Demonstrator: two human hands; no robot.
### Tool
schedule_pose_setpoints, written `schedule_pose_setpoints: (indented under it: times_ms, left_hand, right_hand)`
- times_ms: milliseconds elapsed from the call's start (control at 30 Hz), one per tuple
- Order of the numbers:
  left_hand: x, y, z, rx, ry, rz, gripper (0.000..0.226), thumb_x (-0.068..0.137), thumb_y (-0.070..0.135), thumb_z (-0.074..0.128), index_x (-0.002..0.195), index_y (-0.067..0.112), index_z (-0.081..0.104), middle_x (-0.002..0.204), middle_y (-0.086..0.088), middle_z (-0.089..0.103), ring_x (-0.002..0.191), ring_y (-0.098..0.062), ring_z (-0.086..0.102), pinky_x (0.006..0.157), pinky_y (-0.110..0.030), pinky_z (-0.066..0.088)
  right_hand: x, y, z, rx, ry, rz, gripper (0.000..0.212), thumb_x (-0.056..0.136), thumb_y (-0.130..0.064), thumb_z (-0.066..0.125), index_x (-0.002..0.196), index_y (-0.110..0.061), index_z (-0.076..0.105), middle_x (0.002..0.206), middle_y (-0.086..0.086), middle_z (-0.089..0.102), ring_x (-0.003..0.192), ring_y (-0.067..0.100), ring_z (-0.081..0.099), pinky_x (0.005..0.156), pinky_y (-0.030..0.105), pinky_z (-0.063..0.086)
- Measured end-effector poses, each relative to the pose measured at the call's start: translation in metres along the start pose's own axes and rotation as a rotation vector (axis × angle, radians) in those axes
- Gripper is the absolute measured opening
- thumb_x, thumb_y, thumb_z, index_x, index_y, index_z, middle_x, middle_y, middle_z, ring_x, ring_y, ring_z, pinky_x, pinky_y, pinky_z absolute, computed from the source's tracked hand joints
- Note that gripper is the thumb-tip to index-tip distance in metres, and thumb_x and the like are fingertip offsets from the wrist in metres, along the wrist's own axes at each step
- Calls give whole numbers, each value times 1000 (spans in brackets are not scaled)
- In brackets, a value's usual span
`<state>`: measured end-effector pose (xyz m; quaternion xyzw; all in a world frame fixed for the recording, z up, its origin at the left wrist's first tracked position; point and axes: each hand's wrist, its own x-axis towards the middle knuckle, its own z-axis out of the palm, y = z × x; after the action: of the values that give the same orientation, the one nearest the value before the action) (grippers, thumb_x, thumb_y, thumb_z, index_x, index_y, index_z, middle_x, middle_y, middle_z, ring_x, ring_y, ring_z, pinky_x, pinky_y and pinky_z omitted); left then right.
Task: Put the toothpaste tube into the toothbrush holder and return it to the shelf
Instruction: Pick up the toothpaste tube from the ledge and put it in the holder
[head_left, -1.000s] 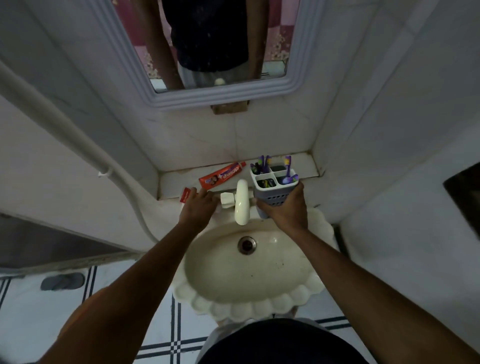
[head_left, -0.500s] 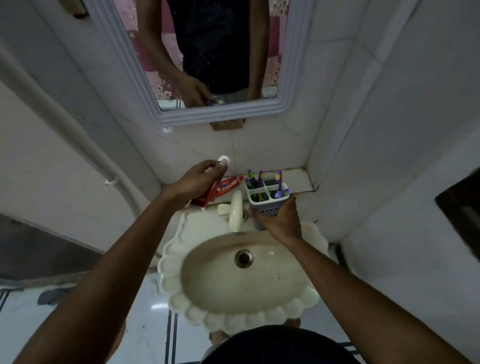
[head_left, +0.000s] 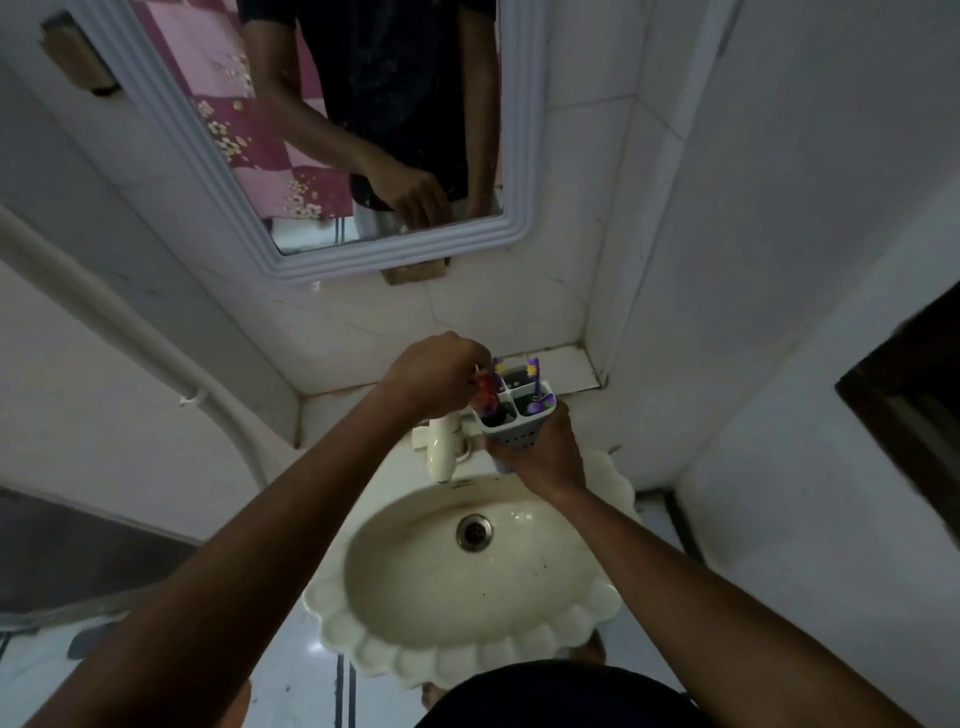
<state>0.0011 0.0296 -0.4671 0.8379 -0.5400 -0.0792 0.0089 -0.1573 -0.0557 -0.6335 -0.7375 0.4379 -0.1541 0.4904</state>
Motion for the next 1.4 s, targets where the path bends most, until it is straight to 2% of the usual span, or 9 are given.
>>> schedule_pose_setpoints:
  times_ms: [133, 267, 400, 533, 733, 833, 967, 1200, 1400]
  left_hand:
    - [3, -4, 6, -180, 124, 37, 15, 95, 17, 73, 107, 21, 80, 103, 4, 81, 91, -16, 74, 78, -36, 60]
    - [3, -26, 23, -486, 214, -74, 8, 91, 21, 81, 98, 23, 81, 92, 11, 79, 76, -3, 73, 72, -28, 59]
    - [-2, -57, 56, -687, 328, -258, 3, 90, 20, 82, 93, 21, 80, 78, 18, 72, 65, 5, 68, 62, -8, 49]
    - [-8, -97, 102, -667, 326, -421, 9, 91, 17, 77, 98, 19, 82, 85, 7, 77, 73, -6, 70, 75, -28, 58]
    - [-5, -131, 150, -654, 238, -526, 15, 96, 28, 70, 106, 22, 79, 110, -4, 80, 102, -25, 74, 89, -38, 60]
    - [0, -137, 168, -494, 210, -528, 33, 101, 35, 66, 129, 19, 70, 132, -10, 70, 121, -32, 65, 100, -46, 53]
    - [9, -148, 184, -245, 41, -561, 50, 108, 42, 50, 152, 19, 52, 148, -12, 57, 137, -35, 50, 111, -50, 39]
    - [16, -153, 192, -39, -51, -572, 46, 98, 43, 63, 134, 14, 61, 137, -17, 56, 132, -38, 49, 109, -54, 39]
    - [-1, -141, 158, -407, 275, -567, 17, 99, 32, 63, 106, 21, 73, 100, -5, 76, 90, -30, 70, 77, -40, 59]
  right_hand:
    - [1, 5, 2, 37, 4, 8, 129, 48, -70, 105, 154, -31, 41, 145, -6, 66, 130, 19, 70, 101, 47, 67]
    - [-5, 13, 4, 88, 21, 10, 137, 50, -71, 106, 157, -26, 35, 145, -6, 65, 129, 19, 70, 100, 45, 68]
    - [-8, 13, 4, 165, 37, 5, 146, 45, -79, 106, 159, -21, 36, 144, -7, 66, 128, 14, 71, 101, 40, 68]
    - [-7, 9, 5, 170, 34, 12, 138, 49, -68, 110, 158, -23, 39, 143, -9, 67, 127, 11, 71, 101, 38, 67]
    - [-1, 0, 12, 172, 43, 31, 129, 54, -59, 111, 156, -24, 41, 145, -9, 66, 128, 10, 70, 101, 27, 64]
    - [1, 0, 13, 160, 41, 25, 121, 61, -47, 113, 156, -21, 42, 139, -14, 64, 118, -1, 68, 85, 5, 55]
    - [2, 2, 15, 157, 31, 26, 112, 66, -40, 112, 150, -26, 40, 129, -27, 62, 114, -11, 65, 78, 4, 56]
    - [3, 3, 16, 153, 36, 29, 116, 62, -52, 111, 150, -32, 38, 135, -27, 62, 121, -8, 66, 98, 23, 62]
    - [5, 0, 13, 163, 15, 27, 123, 61, -51, 112, 157, -23, 39, 143, -14, 65, 124, -2, 67, 94, 16, 59]
